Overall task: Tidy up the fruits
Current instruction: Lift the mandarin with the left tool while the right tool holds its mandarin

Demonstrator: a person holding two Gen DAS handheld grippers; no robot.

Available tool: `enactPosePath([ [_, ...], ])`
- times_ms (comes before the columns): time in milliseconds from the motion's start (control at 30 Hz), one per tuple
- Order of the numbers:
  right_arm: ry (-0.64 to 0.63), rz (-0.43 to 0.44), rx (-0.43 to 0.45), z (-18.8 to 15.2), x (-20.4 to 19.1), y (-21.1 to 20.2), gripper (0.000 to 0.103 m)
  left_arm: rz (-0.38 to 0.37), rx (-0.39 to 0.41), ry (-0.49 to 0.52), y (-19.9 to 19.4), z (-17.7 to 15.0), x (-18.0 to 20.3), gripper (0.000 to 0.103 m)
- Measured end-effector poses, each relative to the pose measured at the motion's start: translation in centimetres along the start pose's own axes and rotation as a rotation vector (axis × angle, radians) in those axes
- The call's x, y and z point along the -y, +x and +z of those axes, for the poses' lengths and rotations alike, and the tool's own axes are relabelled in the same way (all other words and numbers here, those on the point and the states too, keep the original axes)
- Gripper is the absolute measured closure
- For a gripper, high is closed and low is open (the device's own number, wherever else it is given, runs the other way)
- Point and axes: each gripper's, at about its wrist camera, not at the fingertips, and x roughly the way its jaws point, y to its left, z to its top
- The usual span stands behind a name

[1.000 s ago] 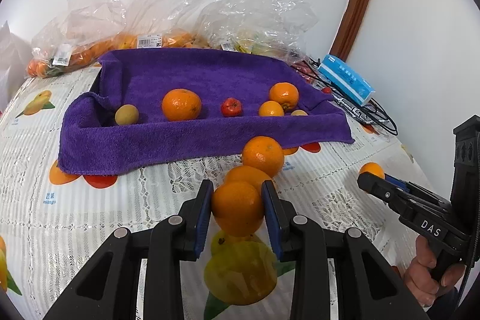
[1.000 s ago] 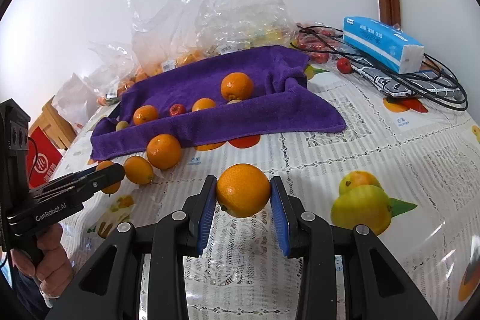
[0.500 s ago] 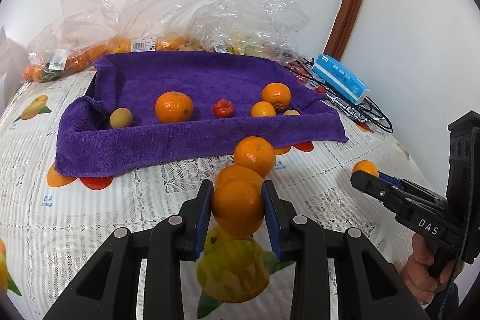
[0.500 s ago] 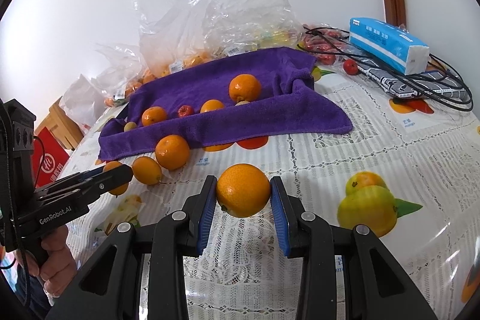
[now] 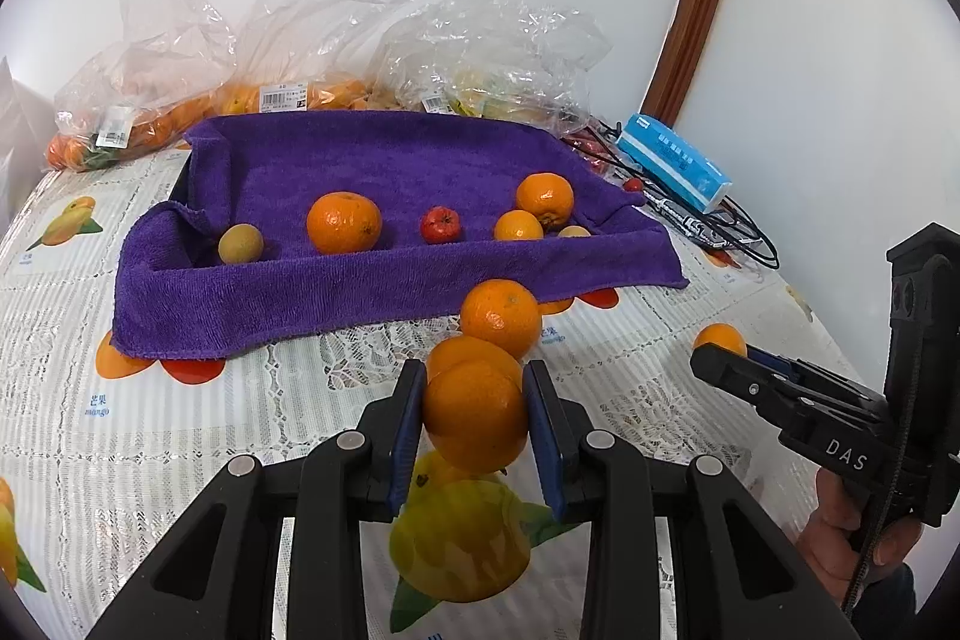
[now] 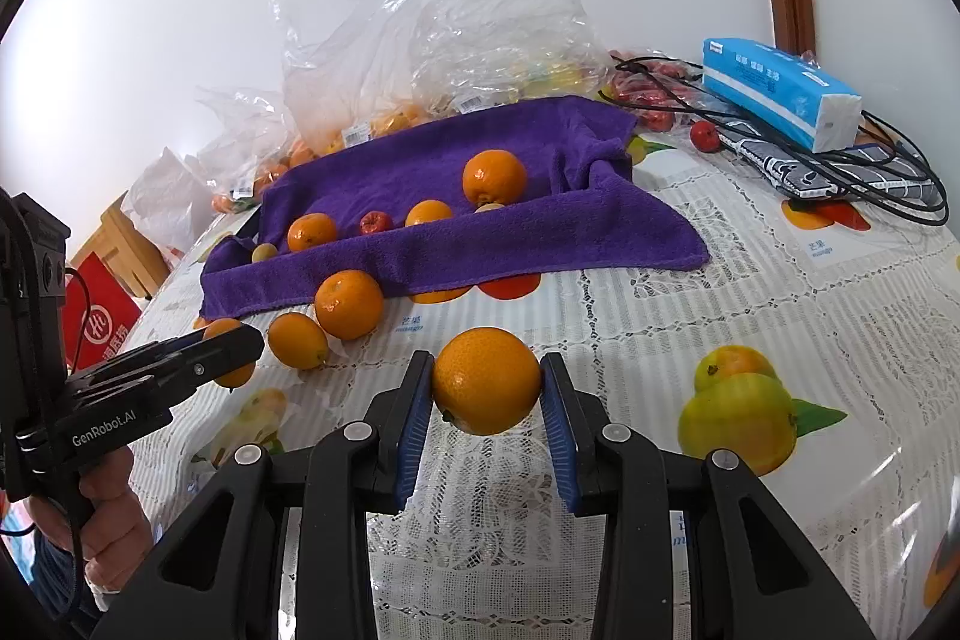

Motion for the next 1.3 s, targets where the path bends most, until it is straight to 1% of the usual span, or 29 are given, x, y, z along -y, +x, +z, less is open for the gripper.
enactPosePath([
  [233,0.001,0.001,0.005,0.0,0.0,0.0,0.067,0.002,0.003,0.0,-0.1,-0.1,0.1,0.072],
  [500,0.015,0.019,0.032,-0.1,0.2,-0.7,0.067,0.006,0.0,-0.013,0.0,-0.1,-0.1,0.072],
  [900,0.0,0.014,0.027,-0.5,-0.4,-1.0,0.067,0.024,0.012,-0.021,-0.2,-0.1,-0.3,0.072],
  [1067,-0.004,0.011,0.017,-0.5,-0.7,-1.2,0.067,0.048,0.028,-0.03,-0.7,0.0,-0.5,0.072],
  [1300,-0.044,-0.021,0.03,0.1,-1.7,-1.8,0.067,0.043,0.029,-0.057,-1.4,0.3,-0.7,0.072],
])
